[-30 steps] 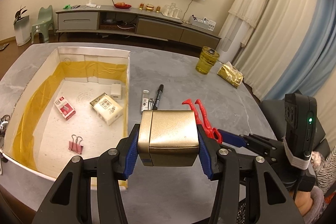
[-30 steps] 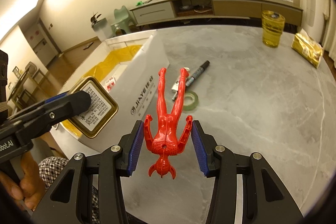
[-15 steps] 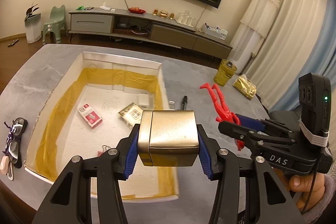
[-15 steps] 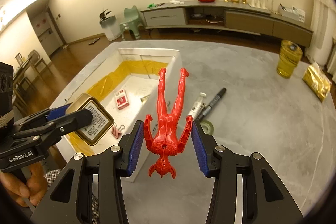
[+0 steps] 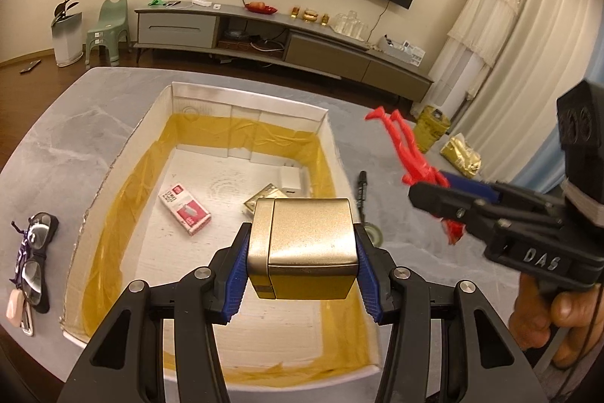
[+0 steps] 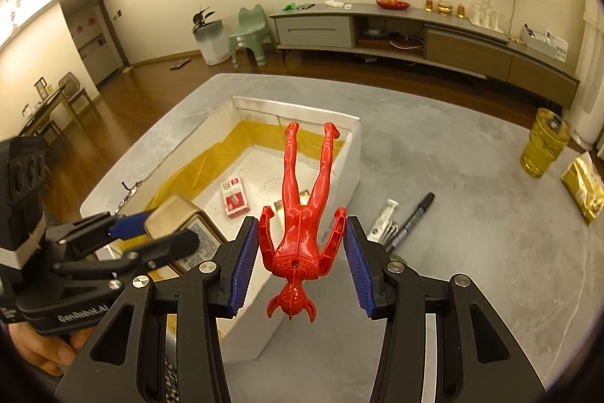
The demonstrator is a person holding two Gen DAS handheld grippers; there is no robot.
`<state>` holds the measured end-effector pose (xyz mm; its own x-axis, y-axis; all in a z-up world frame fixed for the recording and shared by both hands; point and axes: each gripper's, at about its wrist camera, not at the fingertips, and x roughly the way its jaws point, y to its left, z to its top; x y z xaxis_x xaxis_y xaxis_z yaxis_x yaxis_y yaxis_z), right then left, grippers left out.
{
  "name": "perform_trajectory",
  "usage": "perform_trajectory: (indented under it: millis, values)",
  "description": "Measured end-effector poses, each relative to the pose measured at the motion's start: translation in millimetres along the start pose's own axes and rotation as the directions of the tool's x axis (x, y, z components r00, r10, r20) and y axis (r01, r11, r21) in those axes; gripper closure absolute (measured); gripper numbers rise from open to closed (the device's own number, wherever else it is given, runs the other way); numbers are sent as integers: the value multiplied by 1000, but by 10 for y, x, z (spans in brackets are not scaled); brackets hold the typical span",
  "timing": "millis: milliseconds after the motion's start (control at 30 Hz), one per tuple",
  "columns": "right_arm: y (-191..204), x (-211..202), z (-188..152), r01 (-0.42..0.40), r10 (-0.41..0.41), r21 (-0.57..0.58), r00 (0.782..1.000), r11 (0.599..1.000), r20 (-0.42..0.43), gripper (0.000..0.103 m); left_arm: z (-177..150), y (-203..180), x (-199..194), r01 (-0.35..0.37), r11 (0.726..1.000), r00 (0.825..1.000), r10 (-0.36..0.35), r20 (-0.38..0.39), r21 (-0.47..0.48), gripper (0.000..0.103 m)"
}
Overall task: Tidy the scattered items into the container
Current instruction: 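Carry the gold tin and red figure over the white box, then open both grippers to drop the tin and figure into the box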
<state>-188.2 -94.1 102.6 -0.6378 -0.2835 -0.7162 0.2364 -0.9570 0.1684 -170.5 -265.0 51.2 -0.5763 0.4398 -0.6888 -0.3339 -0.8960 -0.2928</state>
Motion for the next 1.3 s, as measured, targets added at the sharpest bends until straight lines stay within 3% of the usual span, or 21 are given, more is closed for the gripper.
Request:
perform_trajectory:
  millis: [233,533,867,1300]
  values:
    - [102,165,193,-25,24,-23,1000,999,-20,55,-22,155,134,-30,1000,999,31,-40,8,51]
    - [282,473,448,-45,40,-72,997,996,-59,55,-110,225,275,-18,1000,995,20,-93,18,51]
    - [434,1040,686,-58,41,-112,988,992,-146,55,-149,153,431,32,999,989,-29,-142,15,51]
    - [483,1685,849,-53,16,-156,973,986,-229,55,-156,201,623,23,1000,984,-19,-177,18,51]
